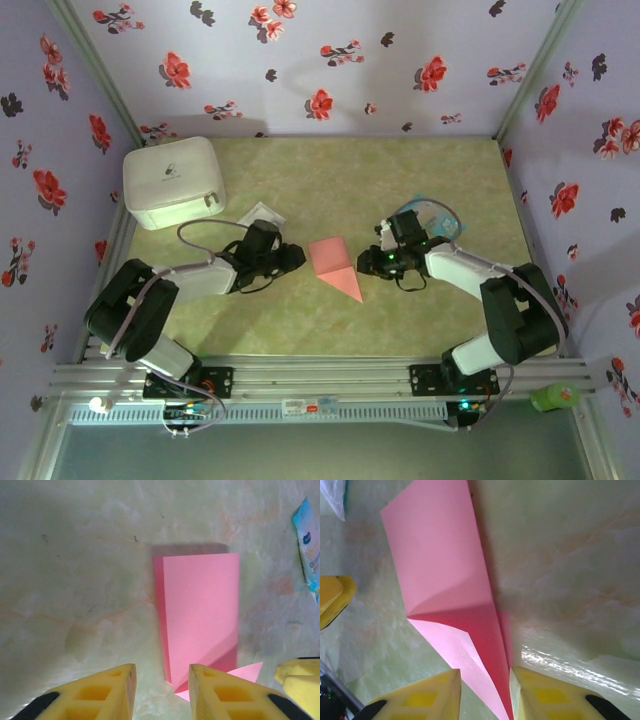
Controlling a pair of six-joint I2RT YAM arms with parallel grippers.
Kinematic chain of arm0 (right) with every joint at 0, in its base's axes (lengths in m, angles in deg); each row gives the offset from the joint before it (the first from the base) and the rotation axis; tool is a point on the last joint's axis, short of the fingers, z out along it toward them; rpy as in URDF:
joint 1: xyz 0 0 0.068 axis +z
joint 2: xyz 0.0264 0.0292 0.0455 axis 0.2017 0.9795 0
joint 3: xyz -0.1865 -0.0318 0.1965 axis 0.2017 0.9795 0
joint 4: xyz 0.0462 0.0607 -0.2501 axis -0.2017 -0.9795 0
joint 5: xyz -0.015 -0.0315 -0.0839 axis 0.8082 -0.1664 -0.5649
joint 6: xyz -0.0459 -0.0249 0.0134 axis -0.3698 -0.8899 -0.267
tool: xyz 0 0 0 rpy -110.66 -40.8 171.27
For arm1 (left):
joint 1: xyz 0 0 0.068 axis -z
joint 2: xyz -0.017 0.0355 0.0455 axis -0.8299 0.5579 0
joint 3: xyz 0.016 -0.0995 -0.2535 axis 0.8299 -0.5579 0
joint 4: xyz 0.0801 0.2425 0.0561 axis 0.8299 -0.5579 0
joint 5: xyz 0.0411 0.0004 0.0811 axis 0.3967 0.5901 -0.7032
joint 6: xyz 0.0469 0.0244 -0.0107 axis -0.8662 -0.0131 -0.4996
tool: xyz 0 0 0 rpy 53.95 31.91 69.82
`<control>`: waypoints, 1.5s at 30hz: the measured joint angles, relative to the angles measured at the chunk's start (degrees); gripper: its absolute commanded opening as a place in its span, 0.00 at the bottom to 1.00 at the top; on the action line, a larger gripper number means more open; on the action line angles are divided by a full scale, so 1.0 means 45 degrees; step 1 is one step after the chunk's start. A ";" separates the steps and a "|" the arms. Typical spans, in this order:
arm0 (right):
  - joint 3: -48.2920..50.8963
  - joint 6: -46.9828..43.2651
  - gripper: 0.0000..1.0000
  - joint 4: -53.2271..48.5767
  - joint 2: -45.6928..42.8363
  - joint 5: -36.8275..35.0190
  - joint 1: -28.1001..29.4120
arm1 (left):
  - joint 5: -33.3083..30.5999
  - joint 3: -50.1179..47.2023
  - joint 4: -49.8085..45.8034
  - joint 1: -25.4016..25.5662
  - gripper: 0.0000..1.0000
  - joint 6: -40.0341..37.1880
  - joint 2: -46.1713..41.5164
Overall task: Fold a paper plane with a square sheet of paper (pick it up from the middle)
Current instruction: Third fold the triangle at the center of the table, then fourth fold the wing at the center of the table.
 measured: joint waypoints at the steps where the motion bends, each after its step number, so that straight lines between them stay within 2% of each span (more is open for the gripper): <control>1: 0.0000 0.0019 0.32 0.0044 0.0126 0.0165 0.0000 | 0.0117 0.0000 0.0151 0.0000 0.35 0.0044 0.0160; 9: -0.0063 0.0087 0.28 0.0374 0.1069 0.0782 0.0000 | 0.1093 0.0102 0.0865 0.0000 0.36 0.0544 0.1302; 19: -0.0068 0.0330 0.18 0.0816 0.1268 0.0874 0.0000 | 0.1938 0.0418 0.1389 0.0000 0.36 0.0923 0.2093; 31: -0.0049 0.0457 0.09 0.1248 0.1273 0.0865 0.0000 | 0.2312 0.0661 0.1821 -0.0005 0.34 0.1248 0.2443; 45: 0.0578 0.0865 0.07 0.1846 0.1273 0.0787 -0.0136 | 0.2433 0.0733 0.2249 -0.0005 0.34 0.1593 0.2705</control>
